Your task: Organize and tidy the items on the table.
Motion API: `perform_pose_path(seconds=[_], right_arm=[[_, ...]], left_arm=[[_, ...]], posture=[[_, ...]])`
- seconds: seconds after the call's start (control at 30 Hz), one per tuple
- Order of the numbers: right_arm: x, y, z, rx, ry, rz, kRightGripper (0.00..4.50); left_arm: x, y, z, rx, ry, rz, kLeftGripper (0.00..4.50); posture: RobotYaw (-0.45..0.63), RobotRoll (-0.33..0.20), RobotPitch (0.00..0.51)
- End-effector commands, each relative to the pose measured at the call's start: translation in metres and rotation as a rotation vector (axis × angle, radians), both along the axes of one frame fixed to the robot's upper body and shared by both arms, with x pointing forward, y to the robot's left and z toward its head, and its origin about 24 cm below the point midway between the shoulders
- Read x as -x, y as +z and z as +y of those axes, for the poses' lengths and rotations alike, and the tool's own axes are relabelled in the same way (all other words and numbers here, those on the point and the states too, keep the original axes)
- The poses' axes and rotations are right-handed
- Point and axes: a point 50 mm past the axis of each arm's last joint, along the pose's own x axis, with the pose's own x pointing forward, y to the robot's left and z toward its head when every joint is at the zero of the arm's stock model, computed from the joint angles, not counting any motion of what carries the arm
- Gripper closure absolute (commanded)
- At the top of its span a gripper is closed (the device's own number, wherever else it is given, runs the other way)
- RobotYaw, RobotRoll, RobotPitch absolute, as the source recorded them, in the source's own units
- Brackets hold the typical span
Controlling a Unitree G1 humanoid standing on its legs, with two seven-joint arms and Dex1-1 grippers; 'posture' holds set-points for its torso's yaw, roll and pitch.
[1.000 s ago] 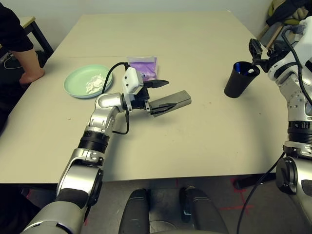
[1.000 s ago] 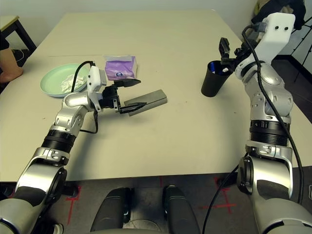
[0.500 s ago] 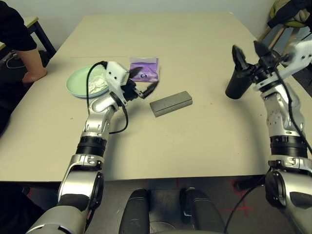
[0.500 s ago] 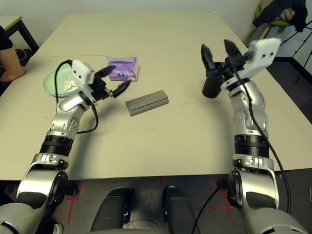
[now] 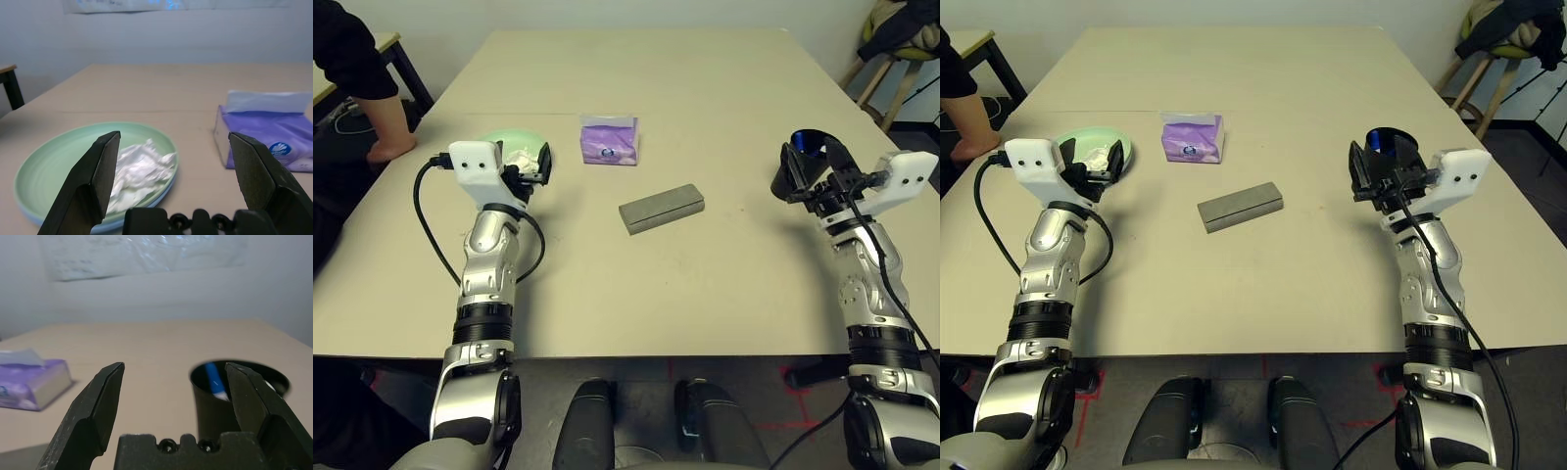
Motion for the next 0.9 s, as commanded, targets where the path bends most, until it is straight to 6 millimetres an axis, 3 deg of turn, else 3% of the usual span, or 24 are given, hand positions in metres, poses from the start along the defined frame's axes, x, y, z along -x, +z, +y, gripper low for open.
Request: perform_pose_path(seconds=[0.03, 0.3, 0.67, 0.9], right_arm=[[0.007, -0.003, -0.014, 0.003, -0.074, 0.008, 0.04], [0.019, -0.011, -0.043, -0.002, -0.177, 0.070, 0.04], [0.024, -0.018, -0.053, -0.019, -0.231, 0.095, 0.04], [0.027, -0.022, -0.053, -0.017, -0.256, 0.102, 0.04]], left_arm=[[0.003, -0.005, 0.010, 0.007, 0.017, 0.028, 0.00], [0.010, -0.015, 0.011, 0.009, 0.000, 0.067, 0.00], [0.016, -0.020, 0.027, 0.029, 0.132, 0.089, 0.00], [0.022, -0.027, 0.022, 0.028, 0.150, 0.085, 0.00]], posture=[[0.21, 0.000, 0.101], [0.19, 0.000, 0.102], [0.17, 0.000, 0.097], [0.17, 0.000, 0.089]])
